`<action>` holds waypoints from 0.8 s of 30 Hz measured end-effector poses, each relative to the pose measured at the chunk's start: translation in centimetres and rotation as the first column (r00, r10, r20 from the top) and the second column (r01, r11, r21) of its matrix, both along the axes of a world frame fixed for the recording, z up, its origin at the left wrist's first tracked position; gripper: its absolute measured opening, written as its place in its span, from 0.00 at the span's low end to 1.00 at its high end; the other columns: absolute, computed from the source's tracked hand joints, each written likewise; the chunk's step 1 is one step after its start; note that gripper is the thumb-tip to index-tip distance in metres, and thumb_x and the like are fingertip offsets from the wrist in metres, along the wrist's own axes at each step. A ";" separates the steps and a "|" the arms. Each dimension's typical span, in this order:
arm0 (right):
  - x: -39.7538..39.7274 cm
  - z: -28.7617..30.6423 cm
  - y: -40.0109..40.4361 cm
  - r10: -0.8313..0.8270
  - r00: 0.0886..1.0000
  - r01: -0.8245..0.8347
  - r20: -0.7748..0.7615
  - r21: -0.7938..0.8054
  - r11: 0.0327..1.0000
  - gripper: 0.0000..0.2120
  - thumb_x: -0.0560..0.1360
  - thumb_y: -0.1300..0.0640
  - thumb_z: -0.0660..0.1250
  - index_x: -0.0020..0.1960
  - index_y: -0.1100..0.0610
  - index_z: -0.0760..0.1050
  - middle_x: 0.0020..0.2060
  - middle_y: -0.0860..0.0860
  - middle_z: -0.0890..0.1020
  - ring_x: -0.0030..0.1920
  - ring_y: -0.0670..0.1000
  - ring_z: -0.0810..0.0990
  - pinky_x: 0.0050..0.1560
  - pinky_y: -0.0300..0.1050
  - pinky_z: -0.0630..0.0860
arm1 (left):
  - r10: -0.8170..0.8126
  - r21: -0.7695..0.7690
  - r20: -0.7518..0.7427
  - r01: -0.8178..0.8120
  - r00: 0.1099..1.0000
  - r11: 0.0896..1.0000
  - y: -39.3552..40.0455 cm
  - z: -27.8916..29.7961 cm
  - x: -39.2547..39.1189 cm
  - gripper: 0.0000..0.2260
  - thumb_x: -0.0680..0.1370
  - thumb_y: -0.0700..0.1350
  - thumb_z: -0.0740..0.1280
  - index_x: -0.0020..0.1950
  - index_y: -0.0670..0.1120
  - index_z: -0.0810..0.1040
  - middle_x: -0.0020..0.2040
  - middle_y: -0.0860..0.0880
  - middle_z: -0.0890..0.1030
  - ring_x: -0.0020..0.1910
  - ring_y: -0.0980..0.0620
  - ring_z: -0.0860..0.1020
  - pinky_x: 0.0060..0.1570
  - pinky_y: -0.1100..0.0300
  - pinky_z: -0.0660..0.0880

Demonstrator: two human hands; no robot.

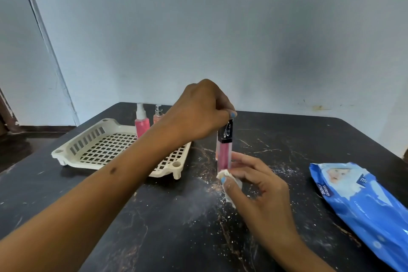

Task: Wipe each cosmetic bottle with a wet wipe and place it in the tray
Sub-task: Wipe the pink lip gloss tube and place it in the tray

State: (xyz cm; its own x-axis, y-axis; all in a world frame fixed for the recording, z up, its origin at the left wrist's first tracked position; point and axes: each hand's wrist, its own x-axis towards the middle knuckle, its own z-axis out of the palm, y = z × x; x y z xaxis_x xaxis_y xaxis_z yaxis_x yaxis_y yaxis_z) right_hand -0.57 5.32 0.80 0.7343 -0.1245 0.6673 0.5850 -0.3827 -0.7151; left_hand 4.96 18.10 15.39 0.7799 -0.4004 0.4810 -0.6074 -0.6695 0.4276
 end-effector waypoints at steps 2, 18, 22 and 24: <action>-0.2 0.1 0.1 0.076 0.996 -0.073 -0.040 0.072 0.995 0.09 0.67 0.48 0.72 0.44 0.48 0.86 0.55 0.39 0.82 0.55 0.38 0.80 0.52 0.28 0.75 | 0.023 -0.001 -0.020 -0.023 1.000 1.000 0.4 -0.1 -0.6 0.06 0.74 0.42 0.68 0.44 0.46 0.85 0.29 0.61 0.76 0.28 0.65 0.75 0.27 0.76 0.66; -1.2 0.5 1.0 0.250 0.965 -0.226 -0.082 0.226 0.947 0.08 0.64 0.46 0.73 0.39 0.48 0.87 0.48 0.46 0.85 0.50 0.42 0.83 0.46 0.31 0.78 | -0.240 -0.439 -0.250 0.112 0.938 0.892 2.7 -8.5 -2.2 0.11 0.68 0.47 0.75 0.47 0.44 0.82 0.41 0.48 0.85 0.41 0.50 0.84 0.43 0.53 0.81; -1.0 -0.2 1.1 0.117 0.991 -0.115 -0.059 0.033 0.993 0.08 0.65 0.45 0.71 0.41 0.45 0.86 0.51 0.40 0.84 0.52 0.39 0.82 0.50 0.30 0.76 | -0.330 -0.620 -0.249 0.111 0.911 0.777 2.8 -10.6 -2.3 0.14 0.65 0.47 0.74 0.48 0.42 0.82 0.42 0.46 0.85 0.42 0.48 0.84 0.44 0.52 0.81; -1.0 -0.2 1.3 0.095 0.994 -0.095 -0.056 0.011 0.995 0.09 0.66 0.45 0.71 0.43 0.45 0.86 0.52 0.38 0.83 0.51 0.39 0.83 0.49 0.30 0.77 | -0.394 -0.668 -0.268 0.125 0.879 0.733 2.8 -11.0 -2.2 0.15 0.67 0.45 0.71 0.51 0.40 0.80 0.45 0.45 0.85 0.45 0.47 0.84 0.45 0.56 0.80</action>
